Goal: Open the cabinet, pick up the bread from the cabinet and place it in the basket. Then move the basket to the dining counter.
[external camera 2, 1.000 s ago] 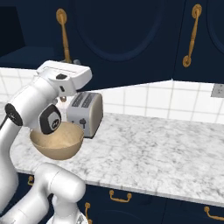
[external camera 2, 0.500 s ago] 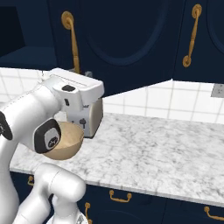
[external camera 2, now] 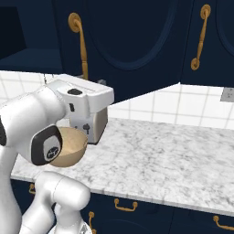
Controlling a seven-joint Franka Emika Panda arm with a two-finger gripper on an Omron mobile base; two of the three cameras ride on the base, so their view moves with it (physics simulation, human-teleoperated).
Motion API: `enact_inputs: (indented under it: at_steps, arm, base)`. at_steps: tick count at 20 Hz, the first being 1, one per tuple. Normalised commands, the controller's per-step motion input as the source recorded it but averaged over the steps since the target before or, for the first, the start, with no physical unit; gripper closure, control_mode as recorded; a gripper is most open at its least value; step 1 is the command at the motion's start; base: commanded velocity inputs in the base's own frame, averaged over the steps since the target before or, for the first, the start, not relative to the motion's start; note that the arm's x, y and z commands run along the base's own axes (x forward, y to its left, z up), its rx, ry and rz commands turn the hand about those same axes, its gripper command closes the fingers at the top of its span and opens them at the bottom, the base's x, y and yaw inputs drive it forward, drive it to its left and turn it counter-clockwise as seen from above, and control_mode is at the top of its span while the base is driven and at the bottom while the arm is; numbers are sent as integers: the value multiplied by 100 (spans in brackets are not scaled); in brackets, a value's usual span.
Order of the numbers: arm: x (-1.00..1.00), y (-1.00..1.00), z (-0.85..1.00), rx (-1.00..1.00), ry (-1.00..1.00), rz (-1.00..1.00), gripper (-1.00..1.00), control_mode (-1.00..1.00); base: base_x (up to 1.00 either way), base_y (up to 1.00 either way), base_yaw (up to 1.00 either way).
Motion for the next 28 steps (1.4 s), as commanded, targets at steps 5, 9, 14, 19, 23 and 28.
enact_inputs:
  at_steps: [5, 9, 14, 19, 23, 28]
  arm:
    - [-97, 71, -1, -3, 0, 0, -100, -100]
    - [-98, 98, 0, -6, 0, 0, -100, -100]
    - [-10, 100, 0, -16, -4, -9, -100, -100]
    - [97, 50, 0, -1, 0, -37, -100, -100]
    - [100, 0, -2, 0, 0, -47, -100, -100]
    - [94, -29, -10, 2, 0, -49, -100, -100]
  base:
    - [0, 0, 0]
    - [0, 0, 0]
    - [0, 0, 0]
    - [0, 0, 0]
    - [0, 0, 0]
    - [0, 0, 0]
